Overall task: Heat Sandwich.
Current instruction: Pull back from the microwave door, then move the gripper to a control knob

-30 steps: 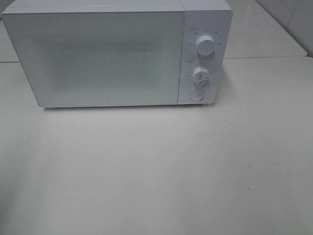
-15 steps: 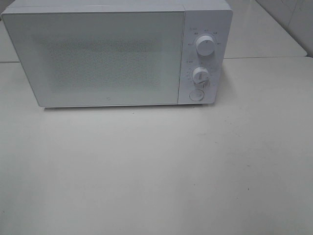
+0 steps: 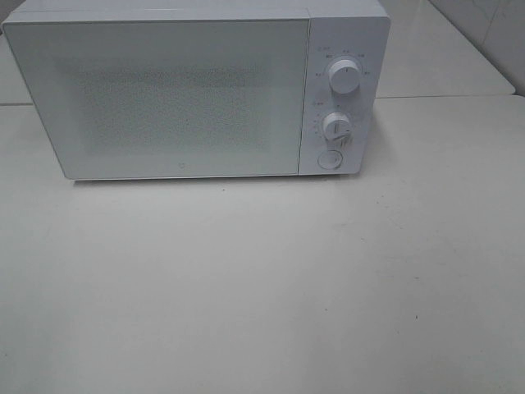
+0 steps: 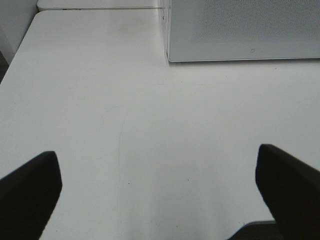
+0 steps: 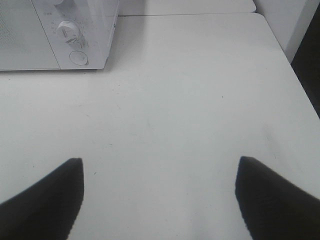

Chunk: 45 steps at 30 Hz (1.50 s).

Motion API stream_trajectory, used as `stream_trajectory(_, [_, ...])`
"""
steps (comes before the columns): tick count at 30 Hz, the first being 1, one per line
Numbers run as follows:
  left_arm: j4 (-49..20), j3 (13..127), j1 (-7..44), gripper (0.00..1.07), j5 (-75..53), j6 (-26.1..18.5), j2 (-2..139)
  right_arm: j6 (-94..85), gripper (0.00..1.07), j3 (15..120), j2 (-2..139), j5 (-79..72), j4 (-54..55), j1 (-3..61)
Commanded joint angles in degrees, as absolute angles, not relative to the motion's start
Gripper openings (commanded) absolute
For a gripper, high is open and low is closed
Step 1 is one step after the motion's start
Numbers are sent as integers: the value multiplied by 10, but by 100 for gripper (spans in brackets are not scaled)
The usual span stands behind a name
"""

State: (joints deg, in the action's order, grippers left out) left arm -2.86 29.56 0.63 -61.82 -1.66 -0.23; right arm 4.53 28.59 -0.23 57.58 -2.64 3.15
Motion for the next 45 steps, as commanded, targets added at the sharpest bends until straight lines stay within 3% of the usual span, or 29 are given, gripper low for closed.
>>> stream_trajectory(1, [-33,295,5,98,-616,-15,-16,45,76,286,-15,570,-26,29])
stream_trajectory(45, [-33,295,5,98,-616,-15,-16,44,76,286,-14,570,-26,29])
